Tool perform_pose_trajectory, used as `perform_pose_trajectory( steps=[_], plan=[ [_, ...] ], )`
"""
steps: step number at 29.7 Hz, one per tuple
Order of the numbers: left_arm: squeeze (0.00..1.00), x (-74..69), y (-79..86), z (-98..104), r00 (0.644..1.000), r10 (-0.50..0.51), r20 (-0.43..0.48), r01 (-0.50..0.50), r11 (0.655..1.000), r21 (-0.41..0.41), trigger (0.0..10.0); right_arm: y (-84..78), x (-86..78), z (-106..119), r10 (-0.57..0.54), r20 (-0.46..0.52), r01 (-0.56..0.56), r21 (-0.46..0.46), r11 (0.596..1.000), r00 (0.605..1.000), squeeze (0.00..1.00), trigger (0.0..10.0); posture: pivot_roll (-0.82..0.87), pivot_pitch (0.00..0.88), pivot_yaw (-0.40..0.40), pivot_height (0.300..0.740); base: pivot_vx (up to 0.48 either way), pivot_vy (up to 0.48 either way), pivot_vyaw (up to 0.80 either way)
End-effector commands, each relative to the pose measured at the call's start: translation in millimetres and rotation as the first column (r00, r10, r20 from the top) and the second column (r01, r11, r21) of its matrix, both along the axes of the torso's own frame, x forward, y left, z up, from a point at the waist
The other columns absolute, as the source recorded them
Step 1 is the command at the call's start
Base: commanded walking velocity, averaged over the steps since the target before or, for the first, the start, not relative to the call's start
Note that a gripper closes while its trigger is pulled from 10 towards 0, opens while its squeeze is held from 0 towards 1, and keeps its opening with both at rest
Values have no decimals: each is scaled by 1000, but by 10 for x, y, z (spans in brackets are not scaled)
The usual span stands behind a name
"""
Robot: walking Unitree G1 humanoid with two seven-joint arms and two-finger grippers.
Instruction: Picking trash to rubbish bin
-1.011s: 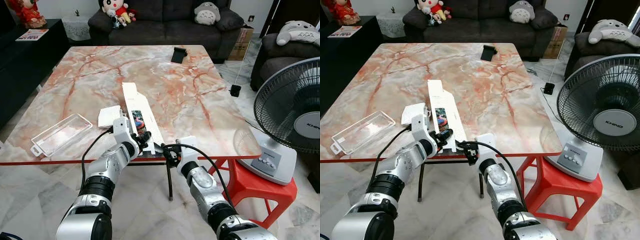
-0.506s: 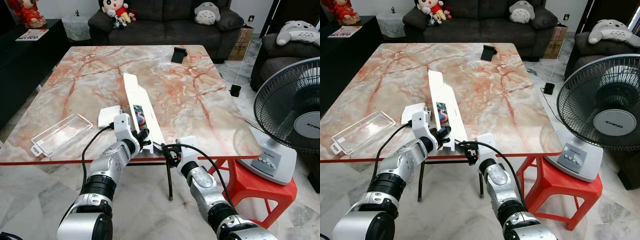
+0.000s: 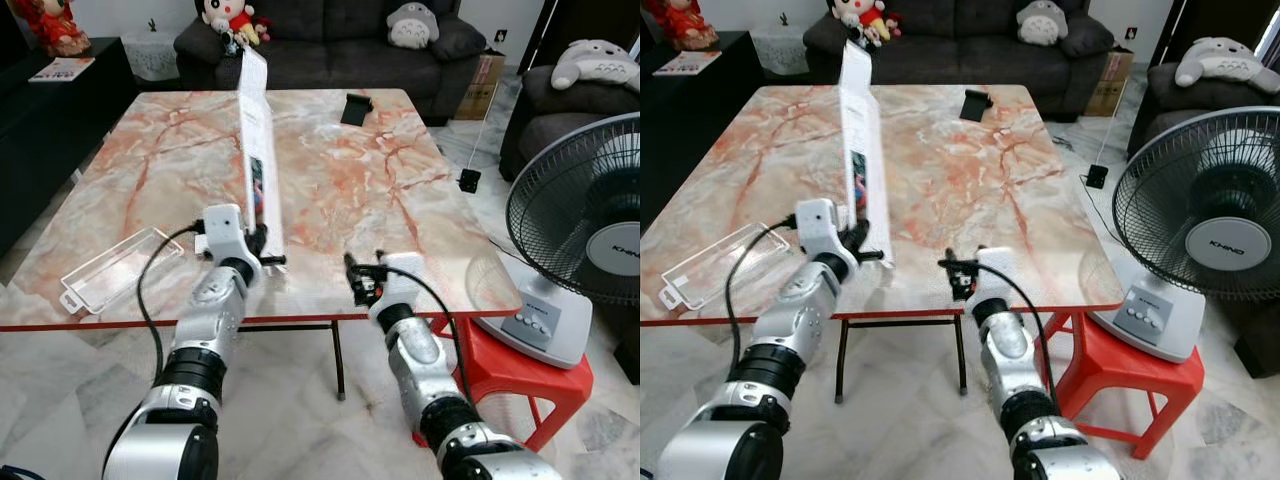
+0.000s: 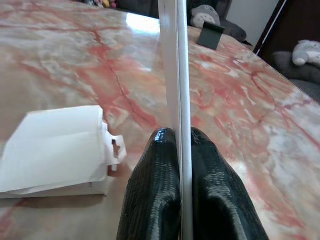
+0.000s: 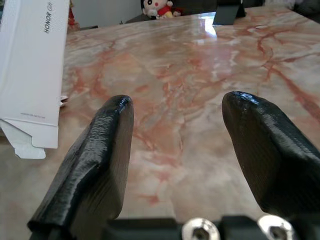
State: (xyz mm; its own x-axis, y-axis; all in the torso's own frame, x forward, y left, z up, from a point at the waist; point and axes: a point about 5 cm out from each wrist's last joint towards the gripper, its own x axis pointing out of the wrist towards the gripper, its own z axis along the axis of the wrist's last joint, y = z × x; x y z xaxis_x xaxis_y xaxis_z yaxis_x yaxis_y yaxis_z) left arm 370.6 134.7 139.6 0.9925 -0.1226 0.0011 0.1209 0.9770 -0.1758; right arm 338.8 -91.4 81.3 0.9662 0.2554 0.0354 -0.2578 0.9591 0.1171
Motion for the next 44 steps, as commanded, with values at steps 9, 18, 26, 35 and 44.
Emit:
perform_pose_trajectory(
  steps=[9, 18, 26, 35, 44],
  plan=[
    [0, -129, -38, -124, 991, -12, 136, -28, 958, 287, 10000, 20, 47, 139, -32, 74, 31, 6, 999, 997, 0, 10000, 20, 0, -11, 740, 0, 0, 0],
    [0, -136, -8, -121, 987, 11, 159, -57, 955, 290, 10000, -5, 53, 154, -42, 83, 41, 9, 999, 996, 0, 10000, 21, 0, -17, 740, 0, 0, 0],
    [0, -138, 14, -101, 980, 31, 195, -90, 950, 300, 10000, -38, 60, 153, -50, 83, 50, 4, 999, 995, 0, 10000, 19, 0, -16, 740, 0, 0, 0],
    [0, -142, -19, -134, 980, 14, 199, -77, 947, 311, 10000, -46, 47, 127, -50, 75, 50, -1, 999, 996, 0, 10000, 19, 0, -18, 740, 0, 0, 0],
    [0, -140, -14, -136, 978, 16, 210, -81, 949, 304, 10000, -42, 43, 118, -50, 72, 50, -1, 999, 996, 0, 10000, 16, 0, -16, 740, -93, 0, 0]
  ],
)
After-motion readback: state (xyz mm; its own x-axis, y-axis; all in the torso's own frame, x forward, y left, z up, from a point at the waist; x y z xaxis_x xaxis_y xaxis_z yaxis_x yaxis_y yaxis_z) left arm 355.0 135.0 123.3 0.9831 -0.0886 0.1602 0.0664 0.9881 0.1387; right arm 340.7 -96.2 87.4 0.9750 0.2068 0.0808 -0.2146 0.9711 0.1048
